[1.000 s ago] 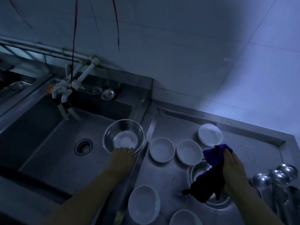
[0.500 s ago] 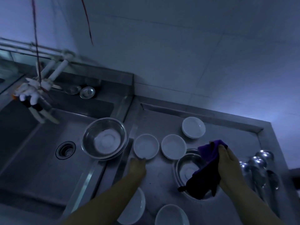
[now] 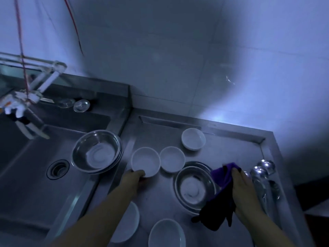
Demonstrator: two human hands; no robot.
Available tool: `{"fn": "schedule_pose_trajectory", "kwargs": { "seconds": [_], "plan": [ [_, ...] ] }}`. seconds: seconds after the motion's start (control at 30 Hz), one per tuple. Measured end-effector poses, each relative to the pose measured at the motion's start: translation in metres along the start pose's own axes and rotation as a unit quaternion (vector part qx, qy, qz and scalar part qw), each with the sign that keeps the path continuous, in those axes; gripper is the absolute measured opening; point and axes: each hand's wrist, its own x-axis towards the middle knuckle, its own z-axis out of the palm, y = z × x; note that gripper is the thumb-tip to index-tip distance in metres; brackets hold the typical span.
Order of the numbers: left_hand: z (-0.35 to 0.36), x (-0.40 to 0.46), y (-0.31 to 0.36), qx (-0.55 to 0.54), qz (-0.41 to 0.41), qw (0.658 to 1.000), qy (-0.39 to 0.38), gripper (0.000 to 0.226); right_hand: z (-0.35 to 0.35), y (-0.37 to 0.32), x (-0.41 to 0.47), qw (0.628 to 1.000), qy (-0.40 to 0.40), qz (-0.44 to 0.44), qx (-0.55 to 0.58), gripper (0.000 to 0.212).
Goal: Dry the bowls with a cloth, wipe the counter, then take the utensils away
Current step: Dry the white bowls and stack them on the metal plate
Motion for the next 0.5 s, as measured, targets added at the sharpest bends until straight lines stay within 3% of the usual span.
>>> {"fn": "schedule_pose_trajectory", "kwargs": {
  "seconds": [0.1, 0.2, 0.37, 0.5],
  "plan": [
    [-0.007, -0.025, 0.004, 0.062, 0.061, 0.995, -0.04, 0.018, -0.009, -0.004, -0.007, 1.0, -0.014, -0.016, 0.007, 0.026],
    [-0.012, -0.055, 0.005, 0.154, 0.175, 0.971, -0.042, 0.026, -0.017, -0.01, -0.015, 0.998, -0.038, -0.043, -0.014, 0.024],
    [-0.011, -0.113, 0.005, 0.345, 0.377, 0.859, 0.03, 0.041, -0.035, -0.019, -0.034, 0.994, -0.086, -0.066, -0.034, 0.023],
    [-0.01, -0.158, 0.003, 0.423, 0.49, 0.76, 0.063, 0.05, -0.05, -0.029, -0.051, 0.989, -0.129, -0.077, -0.007, 0.023]
  ]
}}
